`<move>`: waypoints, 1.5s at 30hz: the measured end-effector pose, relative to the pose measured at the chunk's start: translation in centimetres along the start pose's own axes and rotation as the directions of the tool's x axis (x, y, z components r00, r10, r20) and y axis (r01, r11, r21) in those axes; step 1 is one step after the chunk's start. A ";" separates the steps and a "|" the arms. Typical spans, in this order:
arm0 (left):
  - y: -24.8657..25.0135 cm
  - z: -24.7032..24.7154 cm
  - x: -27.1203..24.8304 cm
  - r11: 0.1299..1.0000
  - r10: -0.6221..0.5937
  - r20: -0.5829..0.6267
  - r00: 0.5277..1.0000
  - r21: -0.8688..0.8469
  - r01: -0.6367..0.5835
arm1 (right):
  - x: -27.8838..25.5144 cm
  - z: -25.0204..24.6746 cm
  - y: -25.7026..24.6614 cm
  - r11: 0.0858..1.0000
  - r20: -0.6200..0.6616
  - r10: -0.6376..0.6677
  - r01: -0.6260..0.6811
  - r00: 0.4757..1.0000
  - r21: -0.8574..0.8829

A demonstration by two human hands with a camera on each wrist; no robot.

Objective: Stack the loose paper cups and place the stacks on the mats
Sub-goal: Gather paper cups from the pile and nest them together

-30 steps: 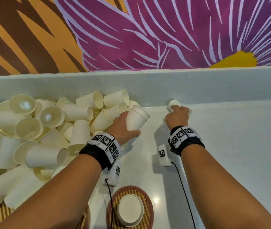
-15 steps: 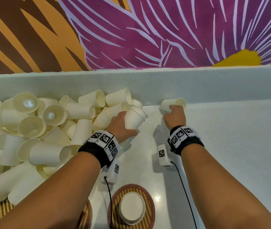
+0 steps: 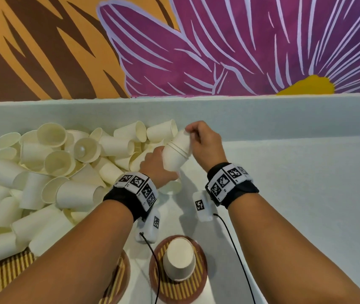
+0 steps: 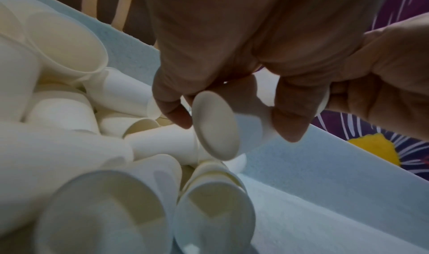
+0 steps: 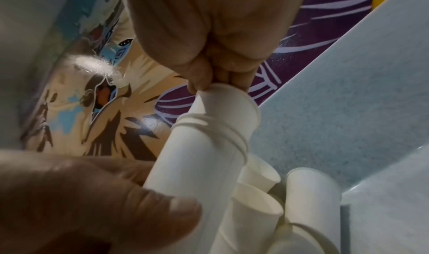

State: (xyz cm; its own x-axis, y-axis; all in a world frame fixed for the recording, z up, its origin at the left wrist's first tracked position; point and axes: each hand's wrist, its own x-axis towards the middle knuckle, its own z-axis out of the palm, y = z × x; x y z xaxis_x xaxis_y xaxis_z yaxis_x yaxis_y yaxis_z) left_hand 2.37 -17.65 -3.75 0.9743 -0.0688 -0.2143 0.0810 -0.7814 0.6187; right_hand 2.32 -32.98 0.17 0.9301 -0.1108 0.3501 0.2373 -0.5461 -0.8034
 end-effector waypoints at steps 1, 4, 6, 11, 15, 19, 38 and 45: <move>-0.3 -0.3 -0.2 1.000 -0.011 -0.007 1.000 -0.009 0.011 | -0.4 0.5 -0.3 0.999 0.050 0.014 -0.015 0.999 0.030; -1.2 -1.7 -0.8 0.999 -0.048 -0.050 0.998 -0.021 0.047 | -1.0 1.6 0.0 0.999 0.061 0.020 -0.022 0.998 0.045; -2.2 -2.4 -0.8 0.996 -0.075 -0.068 0.995 -0.049 0.072 | -1.0 2.1 0.9 0.991 0.133 0.078 -0.062 0.988 -0.120; -3.1 -3.0 -1.2 0.993 -0.111 -0.089 0.990 -0.059 0.106 | -3.1 4.1 3.5 0.907 0.499 0.286 -0.063 0.818 -0.417; -2.9 -2.9 -1.4 0.990 -0.123 -0.094 0.988 -0.075 0.117 | -3.9 4.3 3.8 0.935 0.568 0.313 -0.141 0.761 -0.326; -2.4 -2.7 -1.8 0.991 -0.117 -0.106 0.987 -0.081 0.109 | -3.6 4.4 3.8 0.882 0.555 0.161 0.134 0.816 -0.453; -2.7 -3.0 -2.3 0.983 -0.174 -0.104 0.979 -0.071 0.167 | -2.3 2.6 1.0 0.782 0.345 0.043 0.184 0.938 -0.596; -3.8 -3.5 -2.0 0.972 -0.223 -0.164 0.961 0.031 0.231 | -1.2 0.3 -0.8 0.973 0.106 0.137 -0.114 0.985 -0.200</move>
State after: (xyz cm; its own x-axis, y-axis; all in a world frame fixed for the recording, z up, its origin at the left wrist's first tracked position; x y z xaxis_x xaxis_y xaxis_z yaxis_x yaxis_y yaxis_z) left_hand 0.80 -12.37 -3.07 0.9525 0.2101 -0.2203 0.2976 -0.7952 0.5283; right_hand 1.09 -32.21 0.25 0.9783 -0.0960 0.1837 0.0690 -0.6850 -0.7253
